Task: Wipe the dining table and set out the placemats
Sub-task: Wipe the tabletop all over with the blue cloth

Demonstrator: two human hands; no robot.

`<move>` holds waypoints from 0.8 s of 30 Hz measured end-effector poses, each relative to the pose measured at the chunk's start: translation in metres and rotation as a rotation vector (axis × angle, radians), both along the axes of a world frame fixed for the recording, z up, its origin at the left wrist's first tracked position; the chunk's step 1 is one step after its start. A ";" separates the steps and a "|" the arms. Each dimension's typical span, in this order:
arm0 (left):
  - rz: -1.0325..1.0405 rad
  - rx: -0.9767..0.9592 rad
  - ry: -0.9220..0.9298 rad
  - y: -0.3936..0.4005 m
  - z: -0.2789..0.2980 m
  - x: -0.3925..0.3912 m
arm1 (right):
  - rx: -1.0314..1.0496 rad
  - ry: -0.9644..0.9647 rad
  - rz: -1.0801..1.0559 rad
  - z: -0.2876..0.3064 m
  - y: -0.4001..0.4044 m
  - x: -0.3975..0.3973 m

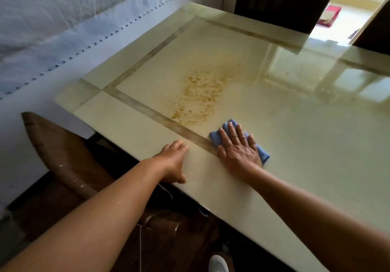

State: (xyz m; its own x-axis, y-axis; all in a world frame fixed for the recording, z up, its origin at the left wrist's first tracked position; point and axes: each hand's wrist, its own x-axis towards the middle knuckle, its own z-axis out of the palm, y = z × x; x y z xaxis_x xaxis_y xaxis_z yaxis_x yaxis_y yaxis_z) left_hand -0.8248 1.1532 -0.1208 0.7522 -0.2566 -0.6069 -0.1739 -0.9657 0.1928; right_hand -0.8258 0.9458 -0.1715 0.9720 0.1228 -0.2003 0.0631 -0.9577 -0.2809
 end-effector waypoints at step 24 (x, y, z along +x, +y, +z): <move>0.005 0.041 0.032 -0.015 0.021 -0.006 | -0.086 0.085 -0.476 0.008 -0.039 -0.067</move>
State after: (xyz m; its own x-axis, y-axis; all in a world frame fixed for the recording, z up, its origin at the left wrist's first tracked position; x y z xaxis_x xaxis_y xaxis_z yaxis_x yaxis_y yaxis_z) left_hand -0.8311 1.1381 -0.1000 0.7334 -0.2271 -0.6408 -0.1633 -0.9738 0.1582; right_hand -0.8926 0.9070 -0.1631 0.8958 -0.3520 -0.2715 -0.4073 -0.8945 -0.1843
